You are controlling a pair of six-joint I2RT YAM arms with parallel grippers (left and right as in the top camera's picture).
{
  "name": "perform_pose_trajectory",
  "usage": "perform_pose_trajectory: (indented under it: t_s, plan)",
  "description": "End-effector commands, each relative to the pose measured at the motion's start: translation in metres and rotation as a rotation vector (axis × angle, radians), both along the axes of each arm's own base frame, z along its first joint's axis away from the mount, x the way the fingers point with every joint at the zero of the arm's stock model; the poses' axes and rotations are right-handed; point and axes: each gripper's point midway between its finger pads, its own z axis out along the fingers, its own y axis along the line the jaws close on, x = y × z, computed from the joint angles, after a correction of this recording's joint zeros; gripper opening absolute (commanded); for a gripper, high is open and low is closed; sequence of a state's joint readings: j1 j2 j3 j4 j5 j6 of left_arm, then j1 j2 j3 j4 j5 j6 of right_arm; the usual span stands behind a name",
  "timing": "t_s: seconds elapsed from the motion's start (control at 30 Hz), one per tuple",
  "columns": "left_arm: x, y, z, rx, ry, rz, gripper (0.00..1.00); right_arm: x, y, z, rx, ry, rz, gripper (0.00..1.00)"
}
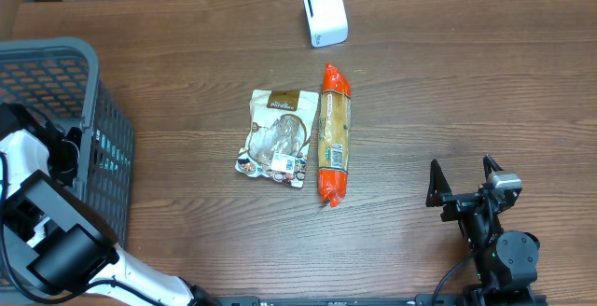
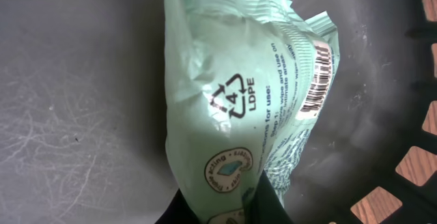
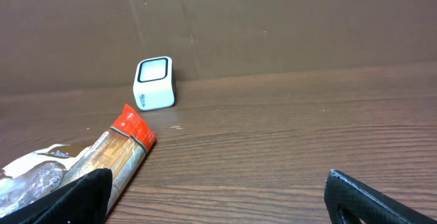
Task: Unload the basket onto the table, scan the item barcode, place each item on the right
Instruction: 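Lift the teal packet out and carry it beside the bread bag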
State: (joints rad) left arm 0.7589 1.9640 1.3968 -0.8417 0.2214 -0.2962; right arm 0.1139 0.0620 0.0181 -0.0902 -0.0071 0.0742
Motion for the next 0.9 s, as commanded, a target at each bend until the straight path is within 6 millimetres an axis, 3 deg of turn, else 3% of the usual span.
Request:
perform_pose_trajectory:
  t_s: [0.0, 0.17, 0.27, 0.4, 0.57, 0.7, 0.8, 0.87]
  plan:
    - [-0.02, -0.004, -0.031, -0.019, 0.136, -0.01, 0.04, 0.0, 0.0, -0.003, -0.008, 0.002, -0.002, 1.0]
    - [-0.007, 0.006, 0.013, 0.001, 0.101, -0.028, 0.04, 0.0, 0.0, -0.003, -0.008, 0.002, -0.002, 1.0]
    - [0.003, 0.015, 0.061, 0.049, 0.054, -0.033, 0.04, 0.0, 0.0, -0.003, -0.008, 0.002, -0.002, 1.0]
    - [0.013, 0.023, 0.144, 0.159, -0.071, -0.028, 0.04, 0.0, 0.0, -0.003, -0.008, 0.002, -0.002, 1.0]
    - [0.01, 0.012, 0.244, 0.302, -0.269, -0.029, 0.04, 0.0, 0.0, -0.003, -0.008, 0.002, -0.002, 1.0]
    - [0.001, -0.021, 0.312, 0.357, -0.462, -0.072, 0.04, 0.0, 0.0, -0.003, -0.008, 0.002, -0.002, 1.0]
    - [0.002, -0.076, 0.355, 0.29, -0.665, -0.236, 0.04, 0.0, 0.0, -0.003, -0.008, 0.002, -0.002, 1.0]
    - [0.004, -0.116, 0.371, 0.229, -0.762, -0.373, 0.04, 0.0, 0.0, -0.003, -0.008, 0.002, -0.002, 1.0]
